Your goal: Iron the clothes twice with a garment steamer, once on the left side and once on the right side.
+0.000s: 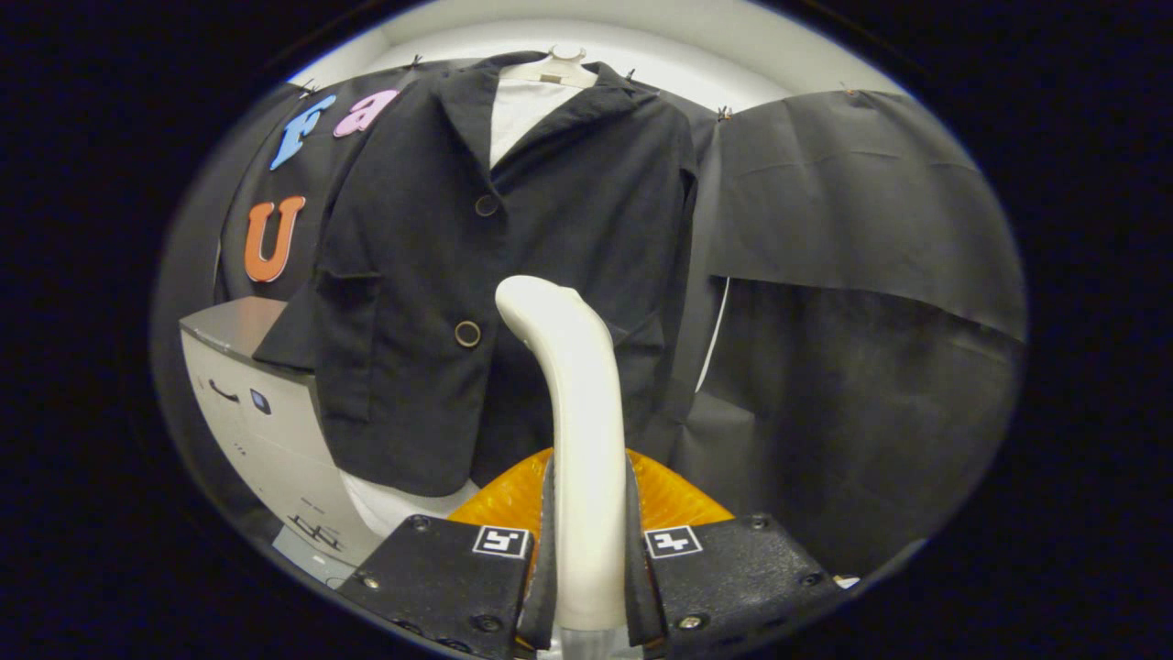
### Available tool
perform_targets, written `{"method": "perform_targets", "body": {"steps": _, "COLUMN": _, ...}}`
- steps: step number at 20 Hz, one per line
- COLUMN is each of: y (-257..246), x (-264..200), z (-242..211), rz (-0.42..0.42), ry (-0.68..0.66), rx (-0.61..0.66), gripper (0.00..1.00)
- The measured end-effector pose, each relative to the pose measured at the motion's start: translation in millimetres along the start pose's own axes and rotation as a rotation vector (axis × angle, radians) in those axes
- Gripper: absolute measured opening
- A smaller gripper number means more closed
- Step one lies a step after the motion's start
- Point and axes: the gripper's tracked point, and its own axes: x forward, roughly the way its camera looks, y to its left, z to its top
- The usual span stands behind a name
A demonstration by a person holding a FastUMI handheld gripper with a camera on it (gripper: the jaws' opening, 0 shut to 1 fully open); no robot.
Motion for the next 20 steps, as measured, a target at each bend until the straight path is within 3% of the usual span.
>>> {"method": "perform_targets", "body": {"steps": 7, "y": 17.1, "x": -13.2, "z": -68.7, "rz": -0.023, "ry": 0.162, "rx": -0.009, "gripper": 0.33}}
{"method": "perform_targets", "body": {"steps": 11, "y": 31.8, "x": -18.9, "z": -98.7, "rz": 0.003, "ry": 0.265, "rx": 0.072, "gripper": 0.33}}
{"method": "perform_targets", "body": {"steps": 14, "y": 24.6, "x": -26.1, "z": -96.2, "rz": -0.009, "ry": 0.284, "rx": 0.119, "gripper": 0.33}}
{"method": "perform_targets", "body": {"steps": 20, "y": -9.6, "x": -63.7, "z": -65.7, "rz": 0.03, "ry": 0.201, "rx": 0.156, "gripper": 0.33}}
